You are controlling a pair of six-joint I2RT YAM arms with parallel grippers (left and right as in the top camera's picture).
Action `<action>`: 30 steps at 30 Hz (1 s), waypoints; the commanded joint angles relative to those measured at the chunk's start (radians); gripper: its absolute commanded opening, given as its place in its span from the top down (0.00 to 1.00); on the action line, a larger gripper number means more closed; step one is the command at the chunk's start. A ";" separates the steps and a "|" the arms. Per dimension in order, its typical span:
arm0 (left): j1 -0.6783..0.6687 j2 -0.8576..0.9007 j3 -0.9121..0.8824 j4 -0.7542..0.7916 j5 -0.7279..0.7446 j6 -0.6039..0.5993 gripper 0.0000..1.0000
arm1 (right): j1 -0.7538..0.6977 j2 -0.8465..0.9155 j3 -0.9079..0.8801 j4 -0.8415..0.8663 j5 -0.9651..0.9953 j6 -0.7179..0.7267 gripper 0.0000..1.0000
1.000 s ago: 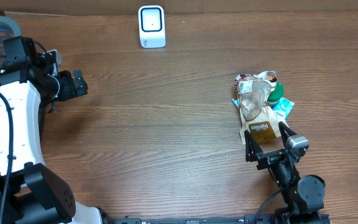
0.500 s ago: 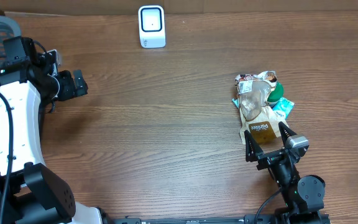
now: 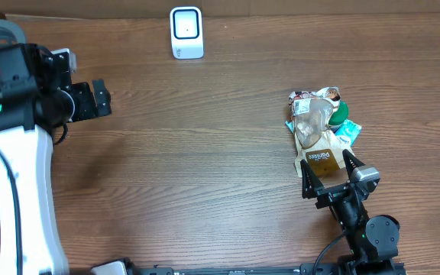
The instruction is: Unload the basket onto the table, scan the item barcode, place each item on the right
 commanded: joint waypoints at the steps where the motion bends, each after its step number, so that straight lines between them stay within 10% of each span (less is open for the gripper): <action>1: -0.035 -0.129 0.003 -0.009 -0.047 0.005 0.00 | 0.007 -0.011 -0.011 0.005 0.012 0.003 0.00; 7: -0.072 -0.346 -0.119 0.088 -0.155 0.005 0.01 | 0.007 -0.011 -0.011 0.005 0.012 0.003 0.00; 19: -0.074 -0.933 -0.900 0.825 0.021 0.077 0.01 | 0.007 -0.011 -0.011 0.005 0.012 0.003 0.00; 30: -0.121 -1.294 -1.336 0.990 0.020 0.235 0.01 | 0.007 -0.011 -0.011 0.005 0.012 0.003 0.00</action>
